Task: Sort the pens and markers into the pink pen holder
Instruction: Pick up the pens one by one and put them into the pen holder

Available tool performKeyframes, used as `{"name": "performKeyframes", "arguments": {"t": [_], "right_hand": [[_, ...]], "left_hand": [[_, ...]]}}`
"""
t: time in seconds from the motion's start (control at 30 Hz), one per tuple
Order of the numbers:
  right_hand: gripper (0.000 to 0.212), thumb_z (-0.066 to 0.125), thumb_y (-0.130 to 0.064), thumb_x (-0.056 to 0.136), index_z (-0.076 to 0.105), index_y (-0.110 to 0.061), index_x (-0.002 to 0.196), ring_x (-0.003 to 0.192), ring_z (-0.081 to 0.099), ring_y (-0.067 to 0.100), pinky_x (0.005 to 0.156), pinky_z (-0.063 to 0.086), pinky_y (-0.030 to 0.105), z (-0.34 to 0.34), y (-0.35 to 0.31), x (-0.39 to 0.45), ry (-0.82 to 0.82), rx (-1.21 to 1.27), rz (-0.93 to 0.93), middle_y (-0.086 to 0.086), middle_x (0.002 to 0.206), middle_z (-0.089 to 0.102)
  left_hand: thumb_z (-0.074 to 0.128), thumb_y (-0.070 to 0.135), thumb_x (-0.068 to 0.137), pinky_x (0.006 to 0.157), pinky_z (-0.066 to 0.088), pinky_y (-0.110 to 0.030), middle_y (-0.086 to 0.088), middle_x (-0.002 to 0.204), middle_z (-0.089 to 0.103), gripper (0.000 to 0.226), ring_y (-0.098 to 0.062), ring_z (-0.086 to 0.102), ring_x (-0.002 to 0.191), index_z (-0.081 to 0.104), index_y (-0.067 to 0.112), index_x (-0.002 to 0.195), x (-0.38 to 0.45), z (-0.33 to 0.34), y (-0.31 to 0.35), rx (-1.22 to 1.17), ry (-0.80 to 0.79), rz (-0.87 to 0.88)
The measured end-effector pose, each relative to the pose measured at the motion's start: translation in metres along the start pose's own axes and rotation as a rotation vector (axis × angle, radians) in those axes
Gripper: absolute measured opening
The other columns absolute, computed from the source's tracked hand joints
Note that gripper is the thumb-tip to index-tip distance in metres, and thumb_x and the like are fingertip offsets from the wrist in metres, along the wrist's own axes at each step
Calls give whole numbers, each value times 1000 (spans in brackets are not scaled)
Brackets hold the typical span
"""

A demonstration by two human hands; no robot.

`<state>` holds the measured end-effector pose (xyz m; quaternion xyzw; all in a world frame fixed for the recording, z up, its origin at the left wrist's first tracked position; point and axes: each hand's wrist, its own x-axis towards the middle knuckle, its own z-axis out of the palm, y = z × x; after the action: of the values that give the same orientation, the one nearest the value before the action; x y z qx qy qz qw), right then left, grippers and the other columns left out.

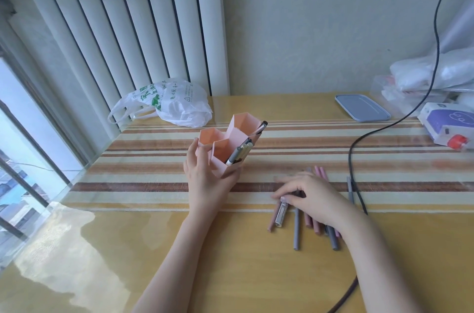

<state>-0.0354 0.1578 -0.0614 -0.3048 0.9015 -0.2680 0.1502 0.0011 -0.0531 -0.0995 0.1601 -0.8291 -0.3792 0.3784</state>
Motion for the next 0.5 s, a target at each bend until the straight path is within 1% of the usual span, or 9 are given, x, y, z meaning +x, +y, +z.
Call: {"name": "performKeyframes", "arguments": {"t": [0.03, 0.07, 0.1, 0.13, 0.17, 0.2, 0.27, 0.4, 0.5], "right_hand": [[23, 54, -26, 95, 68, -42, 102, 50, 61, -3, 109, 34, 45, -1, 1, 1, -4, -3, 13, -18, 138, 47], [23, 54, -27, 94, 67, -43, 105, 66, 67, 2, 113, 28, 47, -2, 0, 0, 2, -2, 21, -13, 136, 49], [26, 56, -27, 94, 64, -46, 108, 93, 67, 13, 116, 22, 46, -4, 1, 1, 11, -22, 31, -11, 132, 50], [29, 57, -27, 93, 61, -50, 111, 114, 56, 18, 117, 16, 45, -5, 2, 2, 24, -61, 30, -12, 129, 50], [33, 59, -27, 92, 58, -53, 113, 123, 44, 15, 117, 11, 44, -6, 3, 1, 22, -91, 25, -17, 124, 48], [34, 60, -28, 91, 57, -54, 113, 123, 39, 11, 117, 10, 43, -6, 5, 0, 12, -98, 24, -24, 118, 45], [31, 61, -27, 91, 60, -52, 110, 105, 39, 5, 113, 21, 42, -7, 5, -3, -16, -40, 39, -32, 105, 38], [22, 65, -27, 88, 67, -48, 84, 101, 37, 7, 90, 31, 29, -4, 6, 3, 79, -70, -59, -21, 97, 48], [15, 65, -28, 87, 69, -42, 83, 102, 38, 5, 87, 33, 28, -1, 6, 9, 123, -79, -98, -21, 96, 50]], "left_hand": [[83, 23, 62, 105, 28, -38, -6, 145, 30, 66, -26, 26, 132, 48, 19, 118, 0, 0, 0, 1, 1, 1], [83, 22, 62, 105, 28, -39, -7, 145, 30, 66, -26, 26, 132, 48, 18, 118, 0, 0, 0, 4, -1, 1], [83, 22, 62, 106, 28, -40, -7, 145, 30, 66, -26, 26, 132, 49, 18, 118, 0, 0, 0, 8, -4, 0], [83, 22, 62, 106, 28, -40, -7, 145, 29, 65, -26, 26, 132, 49, 18, 117, 0, 0, 0, 9, -6, 0], [83, 22, 62, 106, 28, -40, -6, 145, 29, 65, -25, 26, 132, 49, 18, 117, 0, 0, 0, 9, -9, 2], [83, 21, 62, 105, 28, -39, -6, 145, 30, 64, -25, 26, 131, 49, 19, 117, 0, 1, 0, 10, -10, 4], [83, 23, 62, 103, 27, -35, -5, 145, 30, 63, -26, 27, 130, 49, 20, 116, 0, 0, 0, 13, -8, 11], [78, 33, 59, 104, 30, -40, -6, 145, 30, 63, -26, 28, 129, 48, 23, 114, 0, -1, 0, 11, -21, 12], [77, 34, 59, 104, 30, -42, -7, 144, 31, 64, -27, 29, 129, 49, 21, 114, 0, -1, 2, 18, -19, 12]]}}
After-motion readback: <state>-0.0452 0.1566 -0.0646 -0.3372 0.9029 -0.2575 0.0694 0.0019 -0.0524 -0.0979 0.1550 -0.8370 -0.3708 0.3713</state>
